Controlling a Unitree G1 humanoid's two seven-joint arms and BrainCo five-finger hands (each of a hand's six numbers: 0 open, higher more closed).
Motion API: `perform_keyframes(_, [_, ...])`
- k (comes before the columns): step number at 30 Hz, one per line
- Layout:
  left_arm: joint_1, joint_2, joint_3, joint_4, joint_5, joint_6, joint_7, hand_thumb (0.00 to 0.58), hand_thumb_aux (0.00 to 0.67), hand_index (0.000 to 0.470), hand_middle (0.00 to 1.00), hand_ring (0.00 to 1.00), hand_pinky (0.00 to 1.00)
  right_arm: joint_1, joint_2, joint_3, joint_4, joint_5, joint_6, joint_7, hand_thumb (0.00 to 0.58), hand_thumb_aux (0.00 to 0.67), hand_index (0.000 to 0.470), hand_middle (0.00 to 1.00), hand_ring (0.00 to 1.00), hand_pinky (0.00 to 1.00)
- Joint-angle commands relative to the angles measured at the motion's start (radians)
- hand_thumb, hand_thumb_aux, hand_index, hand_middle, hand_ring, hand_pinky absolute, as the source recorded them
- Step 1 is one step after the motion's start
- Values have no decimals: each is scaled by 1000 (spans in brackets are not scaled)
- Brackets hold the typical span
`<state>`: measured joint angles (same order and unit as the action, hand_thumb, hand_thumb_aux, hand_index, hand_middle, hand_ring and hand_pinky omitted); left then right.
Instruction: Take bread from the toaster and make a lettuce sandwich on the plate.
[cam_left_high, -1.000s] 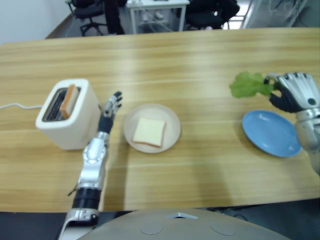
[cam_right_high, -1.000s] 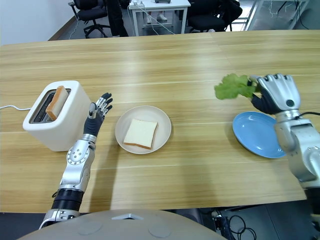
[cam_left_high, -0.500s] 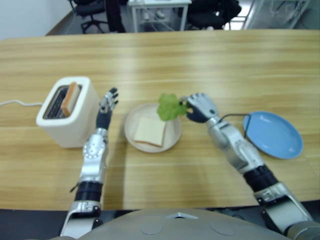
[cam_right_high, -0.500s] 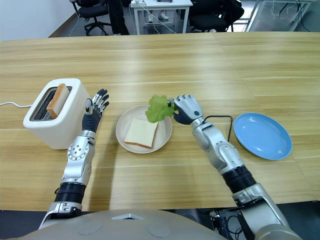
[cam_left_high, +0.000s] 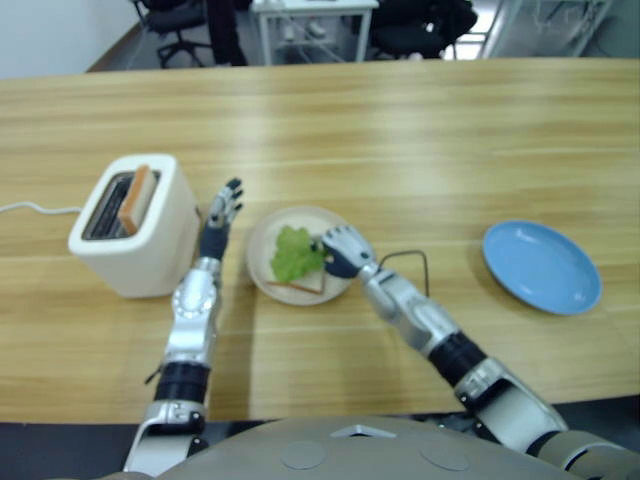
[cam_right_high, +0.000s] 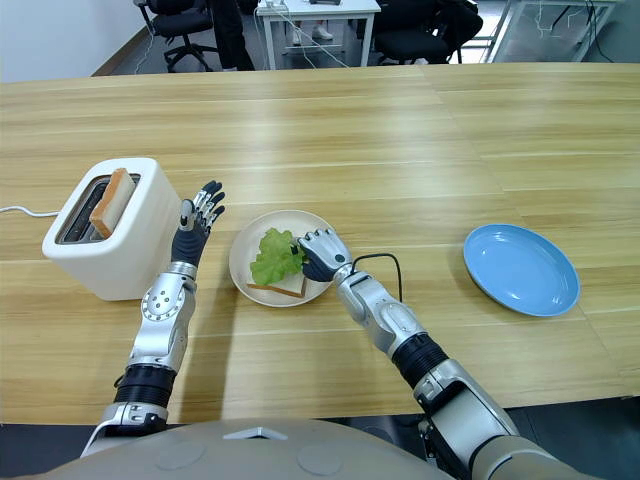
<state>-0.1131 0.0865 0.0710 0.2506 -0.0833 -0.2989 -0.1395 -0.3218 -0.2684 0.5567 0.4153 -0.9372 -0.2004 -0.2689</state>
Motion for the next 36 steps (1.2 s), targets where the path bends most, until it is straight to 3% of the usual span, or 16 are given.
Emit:
perform_keyframes(1, [-4,-8,-9,31,9,-6,1,0,0,0,0,0,0,-12,12,18,-4,-5,4,0,580,670,460,1000,1000,1000])
perform_keyframes(10, [4,-8,-18,35,19,-11,-1,0,0,0,0,0,0,-13,-9,40,1,-31,38,5,580,670,460,1000,1000,1000])
perform_keyframes(11, [5,-8,-18,35,19,-12,-1,0,0,0,0,0,0,-6,-18,39,-15,-34,42,9,491,407,280,298,298,298])
perform_keyframes(12, [5,-7,-18,35,19,-12,-1,0,0,0,0,0,0,5,-31,36,-38,-33,48,30,9,5,4,0,0,0])
perform_keyframes(21, [17,1,-16,23,18,-8,1,0,0,0,0,0,0,128,-185,-73,-405,-22,150,215,0,0,0,0,0,0])
perform_keyframes(30, [24,16,-22,9,29,-15,-4,0,0,0,0,0,0,222,-295,-320,-712,17,264,346,0,0,0,0,0,0])
perform_keyframes(33, [45,42,-51,-110,82,-9,-8,0,0,0,0,0,0,245,-272,-401,-788,94,281,369,0,0,0,0,0,0])
perform_keyframes(36, [74,100,-65,-409,117,66,-39,0,0,0,0,0,0,256,-188,-476,-788,319,265,394,0,0,0,0,0,0])
